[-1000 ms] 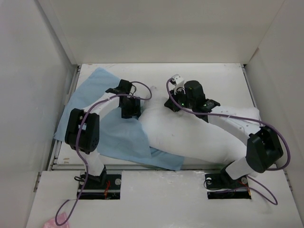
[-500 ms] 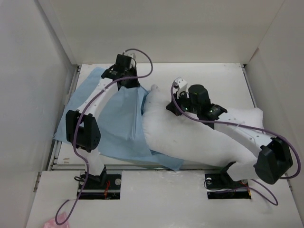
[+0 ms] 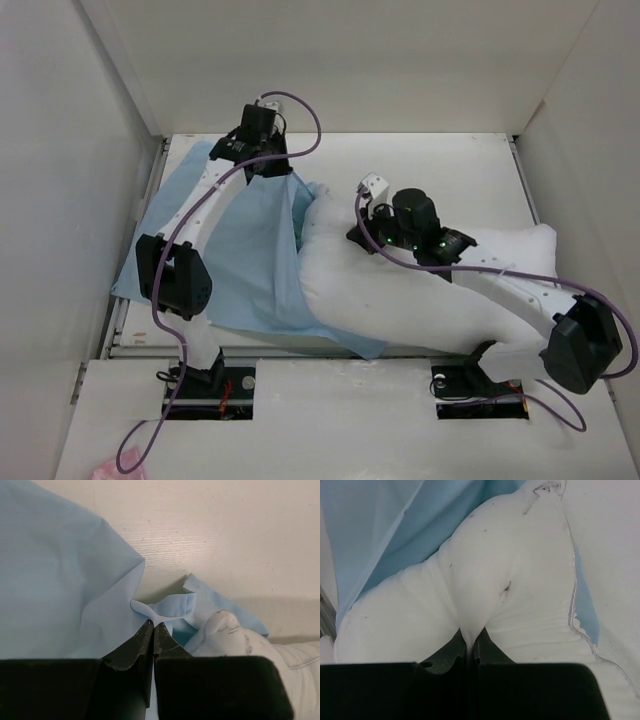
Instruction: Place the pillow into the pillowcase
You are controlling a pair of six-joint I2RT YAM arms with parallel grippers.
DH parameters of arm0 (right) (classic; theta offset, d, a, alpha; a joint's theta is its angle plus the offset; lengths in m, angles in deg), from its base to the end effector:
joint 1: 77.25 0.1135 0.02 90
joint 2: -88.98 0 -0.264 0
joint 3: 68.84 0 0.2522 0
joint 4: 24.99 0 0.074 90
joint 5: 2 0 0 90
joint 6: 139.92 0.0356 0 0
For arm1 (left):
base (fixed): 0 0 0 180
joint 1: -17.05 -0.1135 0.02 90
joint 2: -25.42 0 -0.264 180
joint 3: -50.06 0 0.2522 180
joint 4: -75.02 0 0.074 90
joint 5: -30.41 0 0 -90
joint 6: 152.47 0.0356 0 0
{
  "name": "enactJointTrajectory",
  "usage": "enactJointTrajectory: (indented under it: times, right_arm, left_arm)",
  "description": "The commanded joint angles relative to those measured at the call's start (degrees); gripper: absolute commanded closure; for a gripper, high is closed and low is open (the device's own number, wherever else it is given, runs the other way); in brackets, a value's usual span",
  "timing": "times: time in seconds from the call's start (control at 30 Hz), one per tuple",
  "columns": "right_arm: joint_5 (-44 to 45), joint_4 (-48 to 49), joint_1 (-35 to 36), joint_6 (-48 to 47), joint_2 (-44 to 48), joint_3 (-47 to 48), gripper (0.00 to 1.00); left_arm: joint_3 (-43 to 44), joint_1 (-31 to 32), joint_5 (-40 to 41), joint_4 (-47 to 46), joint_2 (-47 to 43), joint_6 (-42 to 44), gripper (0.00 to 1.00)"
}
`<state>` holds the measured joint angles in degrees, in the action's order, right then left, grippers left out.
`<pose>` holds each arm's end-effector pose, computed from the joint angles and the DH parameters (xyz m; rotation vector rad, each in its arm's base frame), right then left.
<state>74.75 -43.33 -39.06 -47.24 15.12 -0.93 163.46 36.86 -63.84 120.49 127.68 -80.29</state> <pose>0.2280 0.1897 0.2963 -0.7692 1.8997 0.6833 0.3885 -0.1428 0.3585 0.0814 2.2027 -0.4527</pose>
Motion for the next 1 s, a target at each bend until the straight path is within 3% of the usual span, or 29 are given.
enactJointTrajectory:
  times: [0.0, 0.1, 0.3, 0.53, 0.67, 0.8, 0.83, 0.97]
  right_arm:
    - [-7.6, -0.2, 5.0, -1.7, -1.3, 4.0, 1.0]
    - [-7.0, -0.8, 7.4, -3.9, 0.2, 4.0, 1.0]
    - [-7.7, 1.4, 9.6, -4.5, 2.4, 3.4, 1.0]
    - [-9.9, 7.1, 9.6, -7.1, -10.9, 7.2, 1.0]
    - [-5.5, 19.0, 8.5, -5.3, -17.9, 8.2, 1.0]
    - [-1.9, 30.6, 0.8, 8.2, -23.4, 10.1, 1.0]
    - [-1.9, 38.1, -1.3, 17.0, -23.4, 8.9, 1.0]
    - [-8.4, 53.1, -9.8, 30.8, -26.6, 6.5, 1.0]
  left_arm:
    - [4.3, 0.4, 0.3, -3.4, 0.0, 0.4, 1.0]
    - [12.5, 0.4, 2.4, -0.7, 5.3, -0.3, 1.0]
    - [19.6, 1.5, 1.0, 0.4, 8.7, -0.3, 1.0]
    - [15.9, 5.8, 0.8, -2.3, 0.5, 2.2, 1.0]
    - [15.9, 8.7, -0.7, -1.6, -2.7, 2.7, 1.0]
    - [10.5, 10.1, -0.7, -1.1, -6.1, 2.1, 1.0]
    - [8.8, 10.1, -0.7, -2.0, -7.0, 1.1, 1.0]
    - [-0.3, 10.6, -5.7, -4.3, -10.4, -0.2, 1.0]
